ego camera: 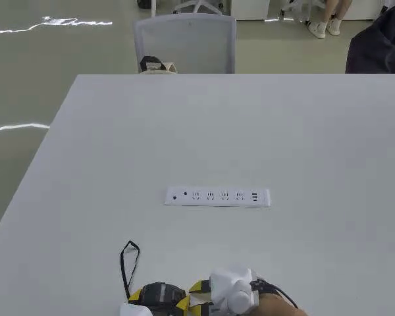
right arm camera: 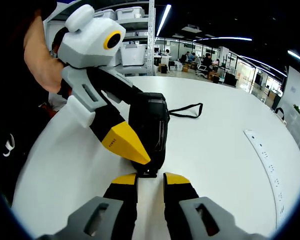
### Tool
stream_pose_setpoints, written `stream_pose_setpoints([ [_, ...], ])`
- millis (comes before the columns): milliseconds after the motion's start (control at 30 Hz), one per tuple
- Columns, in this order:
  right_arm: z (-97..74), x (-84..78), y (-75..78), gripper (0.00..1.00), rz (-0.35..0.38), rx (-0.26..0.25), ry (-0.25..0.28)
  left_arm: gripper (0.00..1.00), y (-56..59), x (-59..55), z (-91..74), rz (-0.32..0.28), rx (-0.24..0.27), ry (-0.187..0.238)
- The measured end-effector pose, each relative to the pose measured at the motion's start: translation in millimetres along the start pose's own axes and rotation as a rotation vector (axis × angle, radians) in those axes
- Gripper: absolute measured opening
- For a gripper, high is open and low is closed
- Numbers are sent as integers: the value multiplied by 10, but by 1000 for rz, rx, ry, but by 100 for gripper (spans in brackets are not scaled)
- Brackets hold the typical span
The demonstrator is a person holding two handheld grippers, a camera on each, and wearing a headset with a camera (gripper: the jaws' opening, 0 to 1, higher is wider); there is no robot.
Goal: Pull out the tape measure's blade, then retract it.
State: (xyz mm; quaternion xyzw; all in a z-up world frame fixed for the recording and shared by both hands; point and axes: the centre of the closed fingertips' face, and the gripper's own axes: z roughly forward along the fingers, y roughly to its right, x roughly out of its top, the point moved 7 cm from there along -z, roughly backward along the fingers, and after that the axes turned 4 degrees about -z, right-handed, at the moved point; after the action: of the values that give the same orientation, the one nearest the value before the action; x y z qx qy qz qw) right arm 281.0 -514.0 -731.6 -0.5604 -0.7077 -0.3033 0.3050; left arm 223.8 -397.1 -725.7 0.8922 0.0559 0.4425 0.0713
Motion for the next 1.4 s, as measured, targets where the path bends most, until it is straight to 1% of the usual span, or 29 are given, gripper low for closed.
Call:
stream_pose_setpoints([
  [100, -43, 24, -11, 20, -3, -12, -7, 64, 19, 33, -65, 4, -17, -3],
  [200, -64, 27, -26, 21, 1, -22, -11, 67, 1, 39, -100, 28, -37, -6],
  [333, -128, 63, -78, 25, 19, -41, -16, 68, 43, 131, -221, 83, -65, -1],
  [467, -173, 67, -128, 27, 35, -65, -23, 70, 38, 155, -290, 130, -95, -8],
  [567, -234, 90, -170, 29, 48, -95, -17, 72, 54, 166, -348, 164, -141, -22],
  [633, -292, 109, -204, 32, 80, -125, -17, 73, 48, 179, -397, 187, -153, -22],
  [700, -353, 123, -252, 36, 96, -149, -26, 73, 30, 184, -439, 194, -164, -26],
  [733, -375, 129, -272, 37, 96, -159, -22, 74, 25, 188, -457, 197, -170, -29],
  [800, -436, 123, -320, 39, 128, -193, -18, 76, -19, 186, -481, 202, -179, -37],
  [900, -522, 128, -380, 43, 164, -236, -15, 78, -22, 226, -571, 225, -187, -42],
  [967, -599, 152, -432, 45, 186, -266, -12, 80, -48, 242, -617, 256, -200, -46],
  [1033, -641, 128, -464, 47, 222, -295, -6, 83, -73, 258, -661, 286, -206, -45],
  [1133, -742, 140, -521, 52, 268, -338, 5, 85, -112, 280, -736, 336, -223, -50],
  [1200, -811, 150, -560, 55, 295, -363, 13, 86, -137, 297, -781, 359, -224, -48],
  [1233, -860, 147, -585, 57, 315, -384, 12, 87, -165, 301, -801, 361, -232, -49],
  [1333, -971, 144, -645, 62, 340, -415, 16, 90, -249, 319, -838, 360, -240, -48],
  [1400, -1037, 143, -673, 65, 360, -442, 22, 92, -271, 327, -875, 369, -252, -46],
])
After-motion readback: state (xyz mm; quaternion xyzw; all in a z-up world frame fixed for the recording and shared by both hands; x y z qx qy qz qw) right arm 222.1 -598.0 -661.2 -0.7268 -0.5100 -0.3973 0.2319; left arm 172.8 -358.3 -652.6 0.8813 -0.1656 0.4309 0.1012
